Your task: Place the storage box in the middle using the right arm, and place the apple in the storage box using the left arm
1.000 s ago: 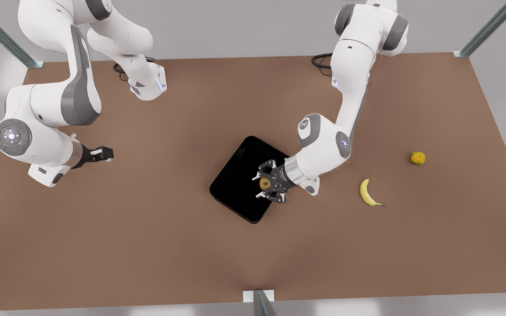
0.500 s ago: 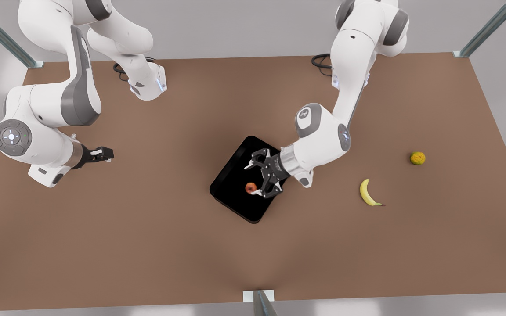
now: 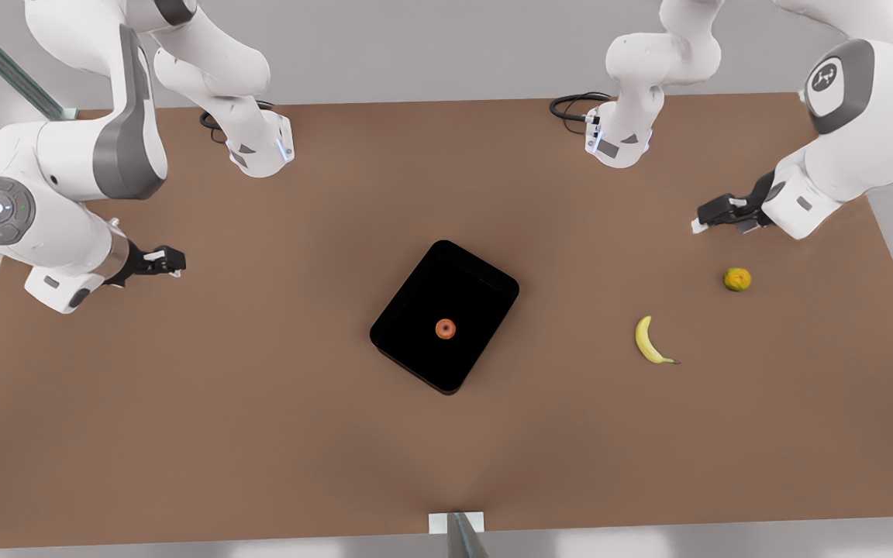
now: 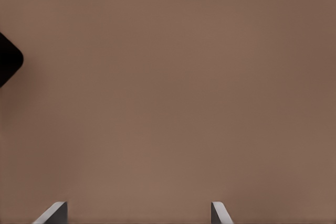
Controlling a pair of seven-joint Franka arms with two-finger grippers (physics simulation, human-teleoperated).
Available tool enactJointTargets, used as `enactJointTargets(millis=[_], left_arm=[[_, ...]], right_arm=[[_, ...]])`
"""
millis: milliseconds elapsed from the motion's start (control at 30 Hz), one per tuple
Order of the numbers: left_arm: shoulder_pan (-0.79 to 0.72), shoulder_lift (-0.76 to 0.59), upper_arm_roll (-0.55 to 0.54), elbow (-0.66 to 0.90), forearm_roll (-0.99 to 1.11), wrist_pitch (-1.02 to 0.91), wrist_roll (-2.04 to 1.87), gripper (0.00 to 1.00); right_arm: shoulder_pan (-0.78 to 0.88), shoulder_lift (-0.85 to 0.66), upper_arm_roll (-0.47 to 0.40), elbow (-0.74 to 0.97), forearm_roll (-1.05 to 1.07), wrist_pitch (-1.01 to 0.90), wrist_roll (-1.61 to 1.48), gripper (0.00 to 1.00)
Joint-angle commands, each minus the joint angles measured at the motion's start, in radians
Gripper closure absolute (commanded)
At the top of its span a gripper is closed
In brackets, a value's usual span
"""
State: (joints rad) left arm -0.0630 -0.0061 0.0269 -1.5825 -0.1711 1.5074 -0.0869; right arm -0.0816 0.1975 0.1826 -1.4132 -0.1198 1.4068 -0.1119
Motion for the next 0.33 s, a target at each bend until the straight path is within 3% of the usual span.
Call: enactJointTargets(millis=[0,133,300], left_arm=[[-0.069,0.029,0.002,0.002,0.142,0.017,0.012,0.0],[-0.074,0.274,0.002,0.263,0.144,-0.019,0.033,0.0],[-0.08,0.282,0.002,0.257,0.144,-0.007,0.032,0.0]], right_arm=[[-0.003,0.006,0.0,0.0,-0.001,0.001,0.0,0.0],[-0.001,0.026,0.002,0.002,-0.031,0.006,0.001,0.0],[-0.02,0.033,0.0,-0.007,-0.029,-0.003,-0.003,0.0]])
